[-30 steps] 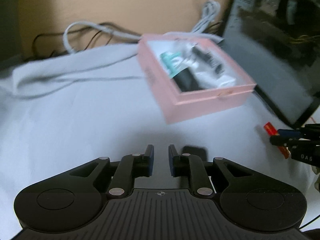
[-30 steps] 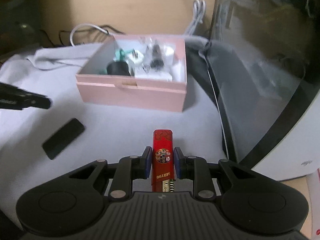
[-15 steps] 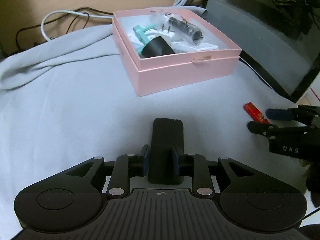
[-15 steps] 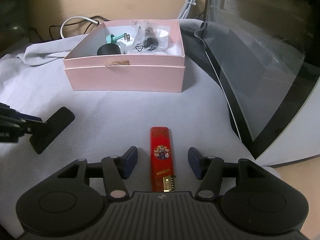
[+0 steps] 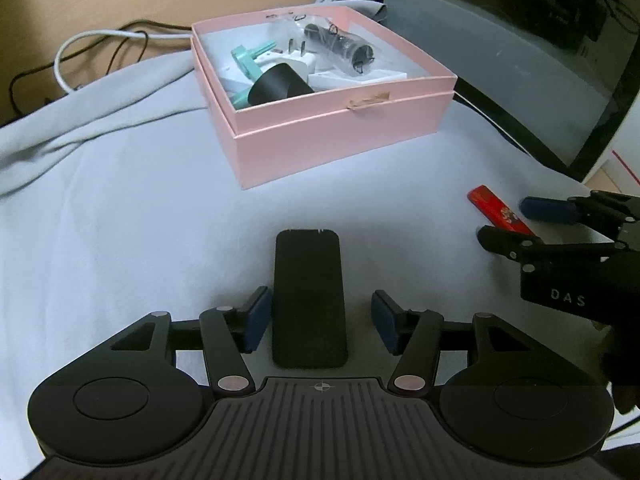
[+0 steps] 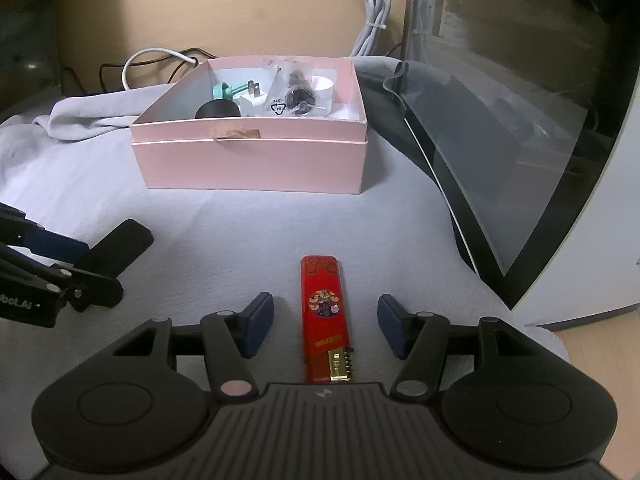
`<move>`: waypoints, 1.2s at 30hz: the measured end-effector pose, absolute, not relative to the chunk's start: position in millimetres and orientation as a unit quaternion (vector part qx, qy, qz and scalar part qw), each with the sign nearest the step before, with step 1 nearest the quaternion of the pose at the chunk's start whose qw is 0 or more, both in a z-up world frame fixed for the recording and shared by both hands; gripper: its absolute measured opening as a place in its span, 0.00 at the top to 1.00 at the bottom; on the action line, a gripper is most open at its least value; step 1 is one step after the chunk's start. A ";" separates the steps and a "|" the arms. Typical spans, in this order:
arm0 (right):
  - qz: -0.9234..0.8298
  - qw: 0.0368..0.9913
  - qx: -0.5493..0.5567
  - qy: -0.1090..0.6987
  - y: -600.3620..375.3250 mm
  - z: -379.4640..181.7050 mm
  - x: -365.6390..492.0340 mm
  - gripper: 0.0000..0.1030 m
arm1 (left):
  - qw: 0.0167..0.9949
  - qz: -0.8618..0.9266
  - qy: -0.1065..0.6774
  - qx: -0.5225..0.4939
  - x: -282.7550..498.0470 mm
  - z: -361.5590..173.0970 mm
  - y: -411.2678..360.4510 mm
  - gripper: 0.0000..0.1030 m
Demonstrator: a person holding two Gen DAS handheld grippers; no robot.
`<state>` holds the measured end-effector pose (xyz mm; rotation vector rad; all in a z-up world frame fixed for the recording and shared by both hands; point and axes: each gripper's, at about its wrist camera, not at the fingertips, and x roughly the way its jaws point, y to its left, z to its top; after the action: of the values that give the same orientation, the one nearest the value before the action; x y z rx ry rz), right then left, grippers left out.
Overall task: Organize rigid objects
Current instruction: 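Lower the lighter and black block into the pink box, open both grippers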
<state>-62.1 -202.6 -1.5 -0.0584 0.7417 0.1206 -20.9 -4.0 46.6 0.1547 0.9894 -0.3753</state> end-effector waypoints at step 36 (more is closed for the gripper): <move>0.076 0.974 -0.030 0.211 -205.5 181.4 50.2 0.55 | 0.925 -0.165 0.329 -0.093 105.9 176.6 8.1 0.58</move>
<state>50.2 -205.5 181.4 -0.0602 0.4247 0.1533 105.9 8.1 176.6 -0.1913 0.6754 -0.3384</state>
